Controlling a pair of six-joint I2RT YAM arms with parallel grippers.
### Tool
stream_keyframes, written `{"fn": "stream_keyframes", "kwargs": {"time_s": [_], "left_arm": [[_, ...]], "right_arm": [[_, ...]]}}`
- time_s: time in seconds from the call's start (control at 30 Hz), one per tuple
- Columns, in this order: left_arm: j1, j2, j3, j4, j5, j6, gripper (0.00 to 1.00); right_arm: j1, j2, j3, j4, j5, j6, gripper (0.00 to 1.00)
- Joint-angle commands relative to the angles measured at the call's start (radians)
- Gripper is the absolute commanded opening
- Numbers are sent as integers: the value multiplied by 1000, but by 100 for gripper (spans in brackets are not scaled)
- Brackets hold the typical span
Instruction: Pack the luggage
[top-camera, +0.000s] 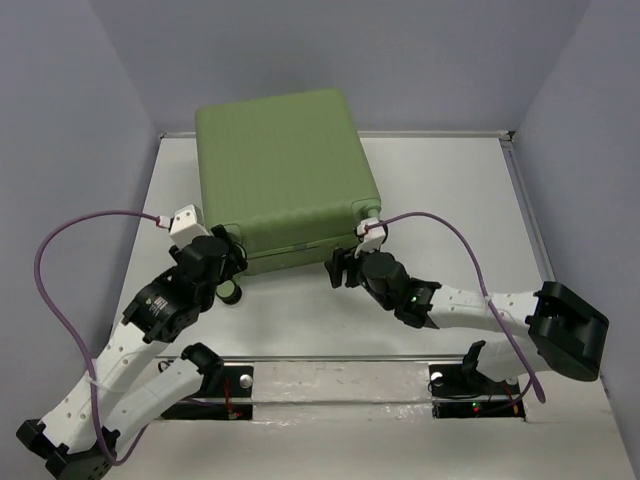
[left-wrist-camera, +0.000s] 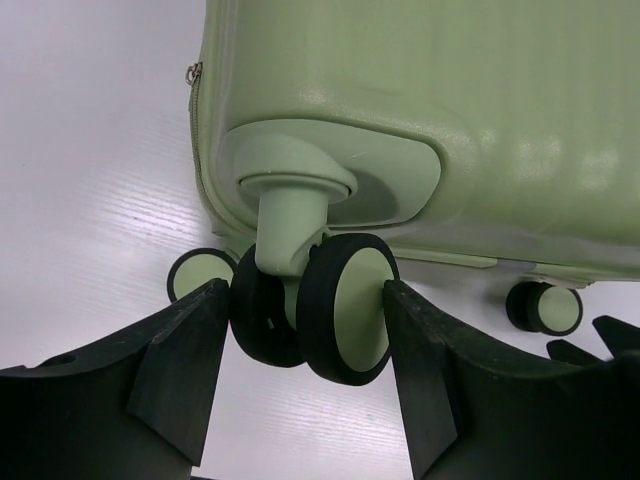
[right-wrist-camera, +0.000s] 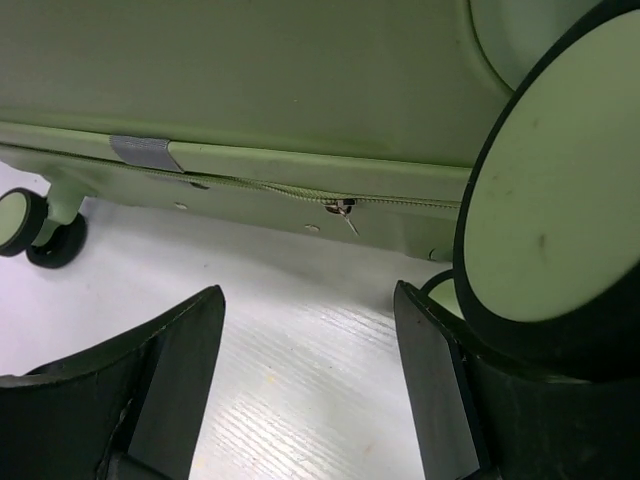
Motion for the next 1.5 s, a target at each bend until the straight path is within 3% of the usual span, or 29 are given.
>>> {"fn": "stream_keyframes", "kwargs": {"time_s": [0.0, 0.17, 0.33, 0.53, 0.77, 0.97, 1.37, 1.47], "left_arm": [[-8, -30, -39, 80, 18, -35, 70], [-8, -48, -81, 152, 67, -38, 66], [-8, -87, -120, 196, 97, -50, 60], [-8, -130, -173, 249, 128, -52, 49], [-8, -148, -179, 275, 120, -32, 46], [-7, -171, -174, 282, 120, -15, 34], [-8, -179, -194, 322, 146, -6, 20], [-8, -177, -200, 330, 151, -4, 18]], "right_arm": [[-38, 11, 48, 33, -12, -7, 75], [-47, 14, 45, 16, 7, -12, 75], [-93, 44, 65, 26, 32, -29, 65], [-129, 113, 79, 160, -19, -129, 54], [-152, 219, 146, 269, -55, -216, 47], [-164, 258, 177, 306, -132, -224, 47], [-193, 293, 147, 318, 66, -170, 47], [-193, 270, 108, 359, 86, -168, 52]]}}
